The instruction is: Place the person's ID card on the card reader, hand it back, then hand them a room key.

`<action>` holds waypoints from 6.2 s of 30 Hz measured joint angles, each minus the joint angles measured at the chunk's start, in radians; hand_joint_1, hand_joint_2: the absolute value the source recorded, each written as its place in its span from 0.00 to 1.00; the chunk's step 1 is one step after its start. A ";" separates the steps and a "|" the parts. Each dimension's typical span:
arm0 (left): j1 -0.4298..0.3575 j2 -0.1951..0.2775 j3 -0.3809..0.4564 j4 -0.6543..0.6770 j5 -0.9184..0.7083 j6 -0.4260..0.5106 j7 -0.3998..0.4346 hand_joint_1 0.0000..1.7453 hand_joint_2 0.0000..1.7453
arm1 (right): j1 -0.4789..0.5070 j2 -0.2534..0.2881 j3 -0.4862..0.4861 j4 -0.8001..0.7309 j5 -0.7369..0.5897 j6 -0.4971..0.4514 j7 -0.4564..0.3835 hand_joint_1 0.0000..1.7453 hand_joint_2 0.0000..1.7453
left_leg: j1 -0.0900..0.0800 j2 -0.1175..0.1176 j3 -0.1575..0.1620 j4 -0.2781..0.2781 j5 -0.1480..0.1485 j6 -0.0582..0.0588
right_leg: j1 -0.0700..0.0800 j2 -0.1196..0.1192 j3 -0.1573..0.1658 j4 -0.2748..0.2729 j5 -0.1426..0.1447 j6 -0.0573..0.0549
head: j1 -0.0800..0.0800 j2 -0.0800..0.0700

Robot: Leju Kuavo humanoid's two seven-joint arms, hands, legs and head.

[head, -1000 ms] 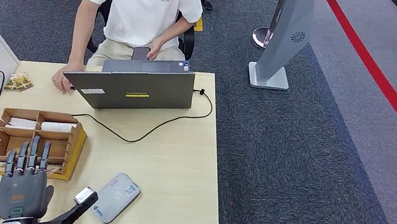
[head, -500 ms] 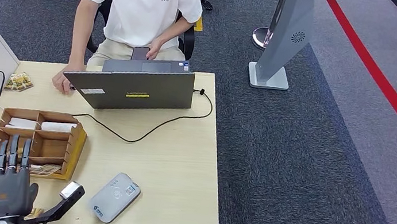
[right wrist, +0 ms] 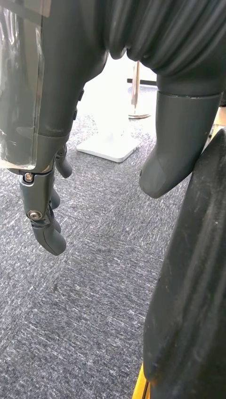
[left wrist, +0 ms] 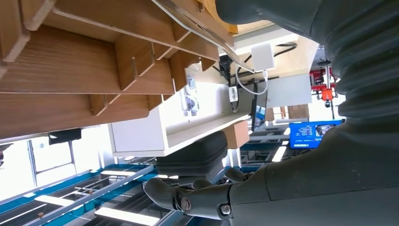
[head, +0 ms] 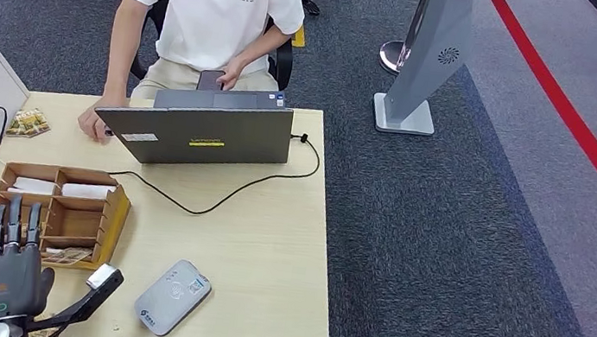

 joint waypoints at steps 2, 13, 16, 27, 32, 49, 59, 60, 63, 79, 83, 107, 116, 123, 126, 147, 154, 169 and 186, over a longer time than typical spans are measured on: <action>-0.004 -0.003 0.000 0.007 -0.001 0.000 -0.004 0.00 1.00 | 0.000 0.000 0.000 0.000 0.001 0.000 0.000 0.00 1.00 | 0.000 0.000 0.000 0.000 0.000 0.000 | 0.000 0.000 0.000 0.000 0.000 0.000 | 0.000 0.000; -0.022 -0.023 0.000 0.045 -0.003 -0.004 -0.020 0.00 1.00 | 0.000 0.000 0.000 0.000 0.011 0.002 0.000 0.00 1.00 | 0.000 0.000 0.000 0.000 0.000 0.000 | 0.000 0.000 0.000 0.000 0.000 0.000 | 0.000 0.000; -0.025 -0.027 -0.001 0.054 -0.003 -0.006 -0.020 0.00 1.00 | -0.001 0.000 0.000 0.000 0.012 0.003 0.000 0.00 1.00 | 0.000 0.000 0.000 0.000 0.000 0.000 | 0.000 0.000 0.000 0.000 0.000 0.000 | 0.000 0.000; -0.036 -0.030 -0.001 0.075 -0.003 -0.014 -0.020 0.00 1.00 | -0.001 0.000 0.000 -0.001 0.013 0.003 -0.003 0.00 1.00 | 0.000 0.000 0.000 0.000 0.000 0.000 | 0.000 0.000 0.000 0.000 0.000 0.000 | 0.000 0.000; -0.038 -0.030 -0.004 0.077 -0.003 -0.021 -0.020 0.00 1.00 | -0.001 0.000 0.000 -0.001 0.014 0.003 -0.003 0.00 1.00 | 0.000 0.000 0.000 0.000 0.000 0.000 | 0.000 0.000 0.000 0.000 0.000 0.000 | 0.000 0.000; -0.038 -0.030 -0.011 0.082 0.004 -0.072 -0.014 1.00 1.00 | -0.001 0.000 0.000 -0.001 0.016 0.003 -0.006 0.00 1.00 | 0.000 0.000 0.000 0.000 0.000 0.000 | 0.000 0.000 0.000 0.000 0.000 0.000 | 0.000 0.000; -0.043 -0.025 -0.011 0.092 0.040 -0.087 -0.034 1.00 1.00 | -0.001 0.000 0.000 -0.001 0.021 0.003 -0.007 0.00 1.00 | 0.000 0.000 0.000 0.000 0.000 0.000 | 0.000 0.000 0.000 0.000 0.000 0.000 | 0.000 0.000; -0.044 -0.025 -0.011 0.093 0.043 -0.089 -0.036 1.00 1.00 | -0.001 0.000 0.000 -0.001 0.022 0.002 -0.007 0.00 1.00 | 0.000 0.000 0.000 0.000 0.000 0.000 | 0.000 0.000 0.000 0.000 0.000 0.000 | 0.000 0.000; -0.045 -0.024 -0.011 0.096 0.046 -0.082 -0.040 1.00 1.00 | -0.001 0.000 0.000 -0.001 0.023 0.002 -0.007 0.00 1.00 | 0.000 0.000 0.000 0.000 0.000 0.000 | 0.000 0.000 0.000 0.000 0.000 0.000 | 0.000 0.000; 0.062 0.056 -0.103 -0.189 -0.008 -0.148 -0.015 1.00 1.00 | 0.001 0.004 -0.018 -0.001 -0.019 -0.018 -0.010 0.00 1.00 | 0.000 0.000 0.000 0.000 0.000 0.000 | 0.000 0.000 0.000 0.000 -0.001 -0.001 | 0.000 0.000; 0.086 0.098 -0.136 -0.268 -0.013 -0.141 -0.001 1.00 1.00 | 0.001 0.006 -0.027 -0.002 -0.026 -0.018 -0.011 0.00 1.00 | 0.001 0.000 0.000 0.000 0.000 0.000 | 0.001 0.000 0.000 0.000 -0.001 -0.001 | 0.000 0.000; -0.584 0.328 -0.299 -0.037 -0.016 0.041 0.251 1.00 1.00 | -0.010 -0.013 0.016 -0.005 0.094 0.062 -0.055 0.00 1.00 | 0.002 -0.003 0.001 0.000 0.005 -0.002 | 0.002 -0.003 0.001 0.001 0.004 -0.003 | 0.000 0.000; -0.753 0.303 -0.408 0.276 -0.016 0.069 0.257 1.00 1.00 | -0.011 -0.021 0.036 -0.005 0.095 0.072 -0.070 0.00 1.00 | 0.002 0.001 0.000 0.000 0.004 -0.002 | 0.002 0.001 -0.002 0.001 0.005 -0.003 | 0.000 0.000; -0.773 0.269 -0.409 0.355 -0.016 0.060 0.206 0.00 1.00 | -0.011 -0.022 0.037 -0.005 0.093 0.072 -0.070 0.00 1.00 | 0.002 0.001 0.000 0.000 0.004 -0.002 | 0.002 0.001 -0.002 0.001 0.004 -0.003 | 0.000 0.000; -0.773 0.254 -0.402 0.362 -0.016 0.064 0.168 0.00 1.00 | -0.011 -0.022 0.037 -0.004 0.093 0.071 -0.070 0.00 1.00 | 0.002 0.001 0.000 0.000 0.004 -0.002 | 0.002 0.001 -0.002 0.001 0.004 -0.003 | 0.000 0.000; -0.457 0.403 0.074 0.350 -0.012 0.200 0.003 0.00 1.00 | 0.002 -0.025 0.037 -0.001 0.084 0.057 -0.088 0.00 1.00 | 0.003 0.007 0.000 -0.002 0.003 -0.005 | 0.002 0.007 -0.005 0.002 0.002 -0.006 | 0.000 0.000; -0.396 0.431 0.192 0.336 -0.015 0.203 -0.029 0.00 1.00 | 0.001 -0.026 0.037 0.000 0.084 0.057 -0.089 0.00 1.00 | 0.002 0.003 0.000 -0.002 0.003 -0.005 | 0.002 0.003 -0.003 0.002 0.001 -0.006 | 0.000 0.000; -0.179 0.567 0.880 0.541 0.181 0.197 -0.445 0.00 1.00 | 0.012 -0.027 0.032 0.006 0.063 0.052 -0.092 0.00 1.00 | 0.005 0.013 0.002 -0.004 -0.004 -0.011 | 0.005 0.014 -0.004 0.004 -0.004 -0.012 | 0.000 0.000; -0.163 0.144 1.530 1.179 0.490 -0.251 -0.424 0.00 1.00 | 0.006 -0.030 0.024 0.012 0.065 0.041 -0.070 0.00 1.00 | -0.003 -0.005 0.004 -0.003 -0.005 -0.003 | -0.003 -0.005 0.004 0.000 -0.007 -0.003 | 0.002 0.000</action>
